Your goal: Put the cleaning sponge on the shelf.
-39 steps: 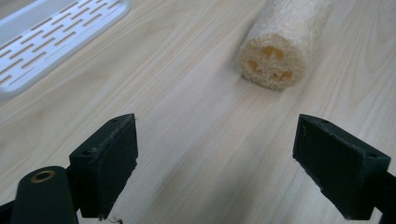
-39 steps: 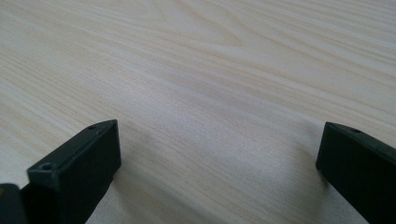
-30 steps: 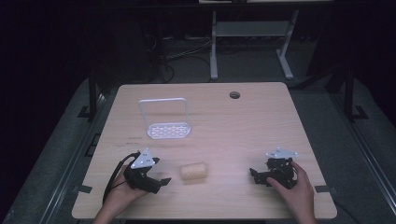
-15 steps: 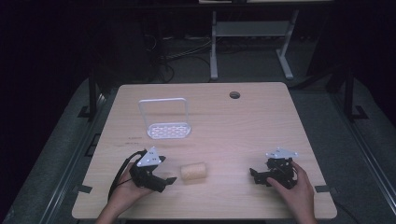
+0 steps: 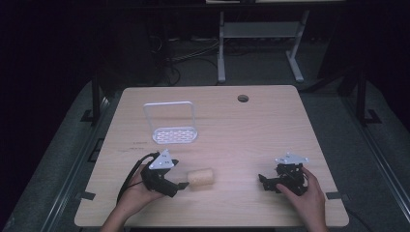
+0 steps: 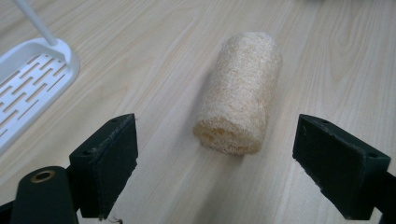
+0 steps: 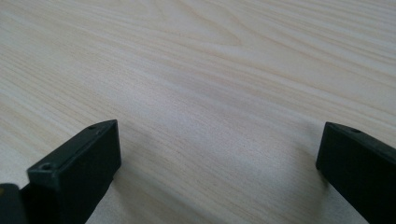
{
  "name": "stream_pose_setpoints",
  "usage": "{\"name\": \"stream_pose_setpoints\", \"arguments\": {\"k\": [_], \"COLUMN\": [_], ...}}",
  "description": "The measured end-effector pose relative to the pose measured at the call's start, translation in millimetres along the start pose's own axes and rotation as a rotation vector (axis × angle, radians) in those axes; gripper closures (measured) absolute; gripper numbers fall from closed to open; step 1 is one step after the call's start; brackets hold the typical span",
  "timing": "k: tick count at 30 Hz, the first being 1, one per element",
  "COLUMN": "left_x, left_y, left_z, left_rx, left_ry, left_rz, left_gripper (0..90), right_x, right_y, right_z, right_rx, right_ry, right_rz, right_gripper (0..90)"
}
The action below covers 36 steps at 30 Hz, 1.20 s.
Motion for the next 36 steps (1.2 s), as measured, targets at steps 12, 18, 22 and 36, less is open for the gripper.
{"name": "stream_pose_setpoints", "arguments": {"k": [12, 18, 22, 36], "left_x": [12.5, 18.6, 21.9, 34.0], "left_y": [-14.5, -18.5, -22.6, -32.6], "left_z": [-1.6, -1.1, -1.4, -3.6], "left_rx": [0.017, 0.038, 0.05, 0.121], "left_ry": [0.057, 0.076, 0.088, 0.141], "left_rz": [-0.014, -0.004, -0.002, 0.022], "left_gripper": [13.6, 13.8, 13.8, 14.0], "right_x": [0.0, 0.0, 0.0, 0.0], "right_y": [0.0, 0.0, 0.0, 0.0], "right_z": [0.0, 0.0, 0.0, 0.0], "right_rx": [0.0, 0.0, 0.0, 0.0], "right_ry": [0.0, 0.0, 0.0, 0.0], "right_rz": [0.0, 0.0, 0.0, 0.0], "right_gripper": [0.0, 0.0, 0.0, 0.0]}}
Point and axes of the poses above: each handheld gripper's, and its own axes: x roughly forward along the jaws, y roughly out of its underside, z roughly to its left, the point moved 7 cm from there along x, roughly forward along the jaws, and after that the axes turned 6 degrees about x, right-handed, at the moved point
